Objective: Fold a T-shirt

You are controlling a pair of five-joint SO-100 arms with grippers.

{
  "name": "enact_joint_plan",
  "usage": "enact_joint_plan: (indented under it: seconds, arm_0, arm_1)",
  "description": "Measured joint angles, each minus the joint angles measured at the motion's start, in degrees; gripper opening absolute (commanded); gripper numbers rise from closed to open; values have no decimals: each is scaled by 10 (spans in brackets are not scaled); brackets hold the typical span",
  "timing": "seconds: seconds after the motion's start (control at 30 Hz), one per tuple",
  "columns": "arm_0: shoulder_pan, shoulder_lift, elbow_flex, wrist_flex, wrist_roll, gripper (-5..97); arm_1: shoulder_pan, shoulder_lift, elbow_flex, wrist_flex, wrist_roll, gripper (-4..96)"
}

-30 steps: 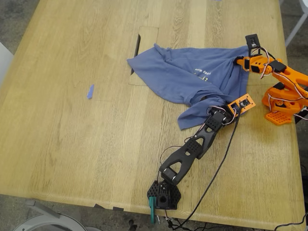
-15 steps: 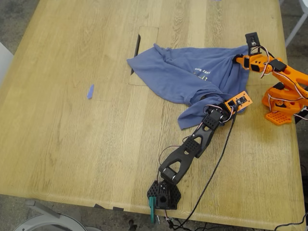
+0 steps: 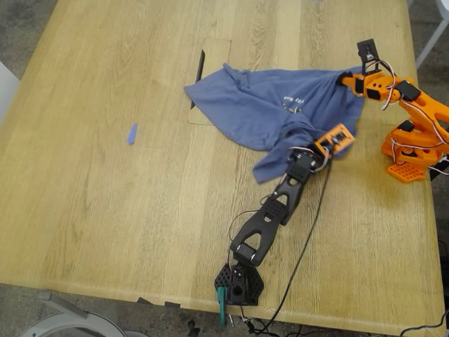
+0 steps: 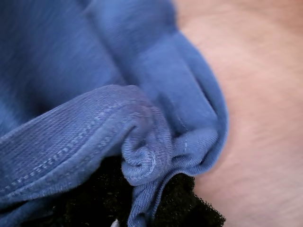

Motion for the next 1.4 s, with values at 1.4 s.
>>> enact_joint_plan:
  seconds: [1.4]
  arm_0:
    - [-143, 446, 2, -88, -22, 0]
  arm_1:
    - [-189, -269, -472, -202, -33, -1]
